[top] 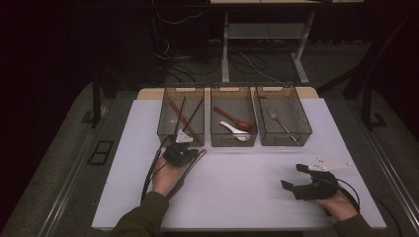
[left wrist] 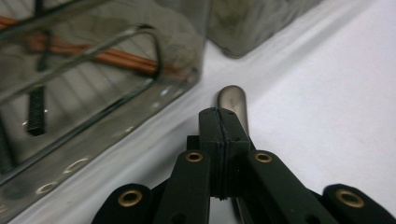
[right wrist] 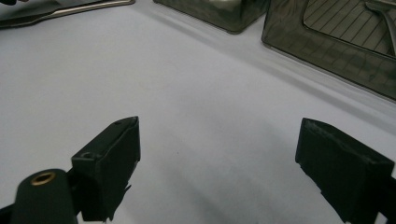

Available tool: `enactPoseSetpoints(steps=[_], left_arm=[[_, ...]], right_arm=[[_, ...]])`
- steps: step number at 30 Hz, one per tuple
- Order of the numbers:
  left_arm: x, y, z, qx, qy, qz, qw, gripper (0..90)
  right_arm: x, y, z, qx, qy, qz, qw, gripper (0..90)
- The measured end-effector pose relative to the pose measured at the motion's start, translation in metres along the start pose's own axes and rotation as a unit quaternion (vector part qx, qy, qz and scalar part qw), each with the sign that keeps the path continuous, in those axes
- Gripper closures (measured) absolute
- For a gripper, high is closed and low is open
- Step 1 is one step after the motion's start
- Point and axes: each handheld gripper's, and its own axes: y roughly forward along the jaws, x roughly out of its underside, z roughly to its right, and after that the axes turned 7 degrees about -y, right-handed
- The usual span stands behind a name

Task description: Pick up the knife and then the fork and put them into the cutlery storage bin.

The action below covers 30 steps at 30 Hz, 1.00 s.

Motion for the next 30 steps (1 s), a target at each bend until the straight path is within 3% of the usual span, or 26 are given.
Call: enactPoseSetpoints(steps=[3,7,10,12,15,17,22,30], left_arm=[[0.000,0.002,0.004,0.027,0.008,-0.004,0.9996,89.4],[-0.002,0.003,0.011,0.032,0.028,-0.011,0.9990,89.4],[-0.002,0.002,0.011,0.038,0.032,-0.007,0.9987,89.1],[-0.002,-0.004,0.011,0.041,0.037,0.000,0.9985,85.4],[0.001,-0.018,0.010,0.067,0.049,0.006,0.9966,78.3],[0.006,-0.026,0.010,0.073,0.049,0.006,0.9961,74.3],[0.020,-0.039,0.008,0.066,0.051,0.001,0.9965,69.1],[0.028,-0.032,0.011,0.040,0.067,-0.015,0.9968,70.6]], right_arm=[[0.000,0.000,0.000,0.000,-0.001,-0.001,1.0000,13.5],[0.000,0.000,0.000,-0.001,-0.001,-0.001,1.0000,13.5],[0.000,0.000,0.000,-0.002,-0.001,-0.001,1.0000,13.5],[0.000,-0.001,0.000,-0.004,-0.001,0.000,1.0000,13.5],[0.001,-0.001,0.001,-0.003,0.000,0.000,1.0000,13.5],[0.001,-0.001,0.001,-0.003,0.000,-0.001,1.0000,13.5],[0.001,-0.001,0.001,-0.003,-0.001,-0.001,1.0000,13.5],[0.001,-0.001,0.002,-0.003,0.000,-0.003,1.0000,13.5]])
